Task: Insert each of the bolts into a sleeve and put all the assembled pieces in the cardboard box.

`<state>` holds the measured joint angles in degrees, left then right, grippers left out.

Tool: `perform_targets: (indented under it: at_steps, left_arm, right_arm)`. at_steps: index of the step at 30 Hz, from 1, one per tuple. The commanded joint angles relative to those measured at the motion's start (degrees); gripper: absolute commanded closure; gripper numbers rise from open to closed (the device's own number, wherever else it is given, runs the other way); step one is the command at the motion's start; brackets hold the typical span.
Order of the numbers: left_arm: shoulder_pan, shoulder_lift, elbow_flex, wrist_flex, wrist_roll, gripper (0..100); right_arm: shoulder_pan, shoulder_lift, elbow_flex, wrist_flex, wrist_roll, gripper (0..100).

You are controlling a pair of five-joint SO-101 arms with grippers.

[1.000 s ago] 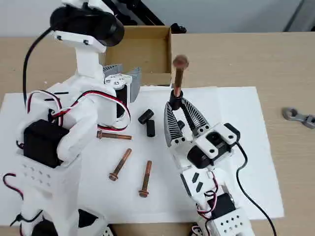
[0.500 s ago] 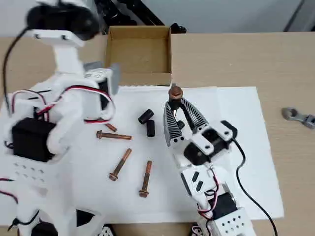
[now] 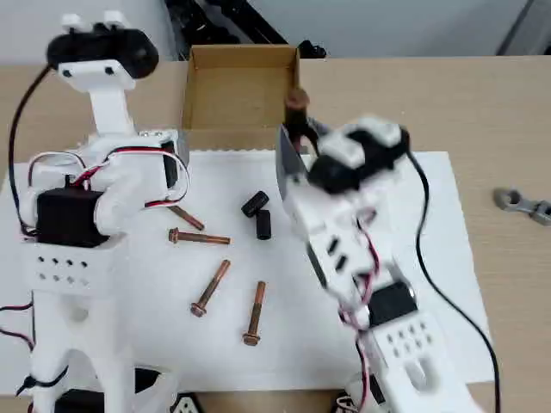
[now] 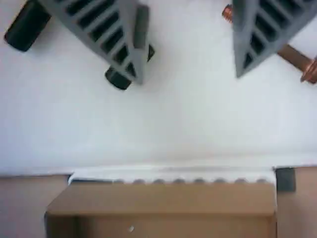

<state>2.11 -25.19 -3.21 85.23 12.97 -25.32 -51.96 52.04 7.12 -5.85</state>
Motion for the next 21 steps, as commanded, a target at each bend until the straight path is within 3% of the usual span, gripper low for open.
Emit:
perform_targets:
  at_steps: [1,8,21]
  left_arm:
    - [-2.29,-1.41,1.45,-1.49,-0.26,89]
    - [-7.91,-1.41,5.41,-1.49,-0.26,89]
    - [-7.65,-1.41,6.64,-2.81,-0.26,89]
  right_arm:
    - [2.59,14.55,-14.42,-2.24,-0.79,99.3]
    - [4.7,39.96,-33.14,-11.21,-0.44,99.3]
    - [7.43,80.92,-60.4,-16.48,-0.26,99.2]
